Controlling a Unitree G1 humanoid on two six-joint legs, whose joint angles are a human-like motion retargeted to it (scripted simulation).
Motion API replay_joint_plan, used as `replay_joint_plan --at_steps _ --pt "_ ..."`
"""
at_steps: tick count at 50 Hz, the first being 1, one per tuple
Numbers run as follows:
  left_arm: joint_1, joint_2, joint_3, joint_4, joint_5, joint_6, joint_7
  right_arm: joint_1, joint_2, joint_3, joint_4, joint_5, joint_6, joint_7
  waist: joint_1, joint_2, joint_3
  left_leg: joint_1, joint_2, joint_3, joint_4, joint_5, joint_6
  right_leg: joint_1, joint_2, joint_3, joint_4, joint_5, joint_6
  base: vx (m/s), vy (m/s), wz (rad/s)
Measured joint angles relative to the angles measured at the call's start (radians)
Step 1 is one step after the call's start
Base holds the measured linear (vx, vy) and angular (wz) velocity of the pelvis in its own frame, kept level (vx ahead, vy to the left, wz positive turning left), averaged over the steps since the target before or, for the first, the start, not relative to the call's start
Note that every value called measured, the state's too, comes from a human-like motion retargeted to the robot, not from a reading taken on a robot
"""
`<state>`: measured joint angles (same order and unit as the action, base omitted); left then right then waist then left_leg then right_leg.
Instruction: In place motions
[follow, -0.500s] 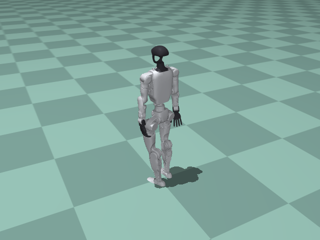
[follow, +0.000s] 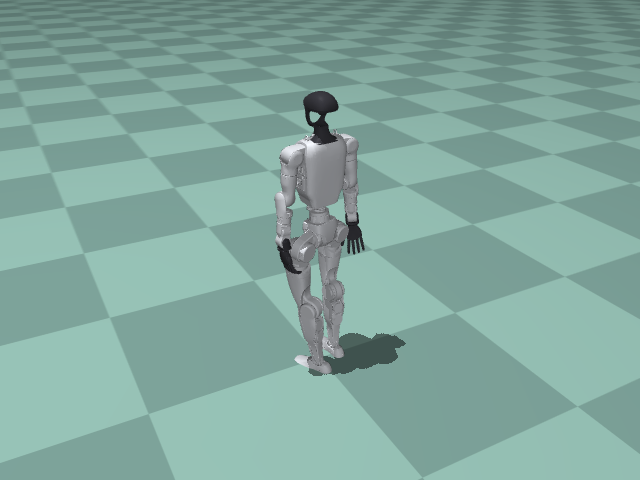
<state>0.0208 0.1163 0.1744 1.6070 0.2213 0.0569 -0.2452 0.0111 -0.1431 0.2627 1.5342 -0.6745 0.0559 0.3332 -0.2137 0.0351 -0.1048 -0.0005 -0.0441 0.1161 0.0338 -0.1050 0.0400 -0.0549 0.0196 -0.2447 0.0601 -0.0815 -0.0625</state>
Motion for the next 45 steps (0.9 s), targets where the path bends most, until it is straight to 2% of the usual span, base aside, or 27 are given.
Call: replay_joint_plan --at_steps 30,45 --pt "-0.002 0.002 0.010 0.004 0.000 -0.007 0.006 0.002 -0.002 -0.001 0.004 0.001 0.002 -0.003 0.007 0.004 -0.010 -0.013 -0.008 -0.019 -0.001 0.009 0.003 -0.001 0.002 -0.012 -0.001 -0.007 -0.007 0.00 0.00 0.00" --pt "0.000 0.009 0.015 0.002 -0.017 -0.036 0.075 0.003 -0.003 0.001 0.004 -0.006 0.001 -0.003 0.015 0.001 -0.010 -0.028 -0.015 -0.052 0.003 0.019 0.002 -0.002 -0.005 -0.037 0.000 -0.011 -0.008 0.00 0.00 0.06"
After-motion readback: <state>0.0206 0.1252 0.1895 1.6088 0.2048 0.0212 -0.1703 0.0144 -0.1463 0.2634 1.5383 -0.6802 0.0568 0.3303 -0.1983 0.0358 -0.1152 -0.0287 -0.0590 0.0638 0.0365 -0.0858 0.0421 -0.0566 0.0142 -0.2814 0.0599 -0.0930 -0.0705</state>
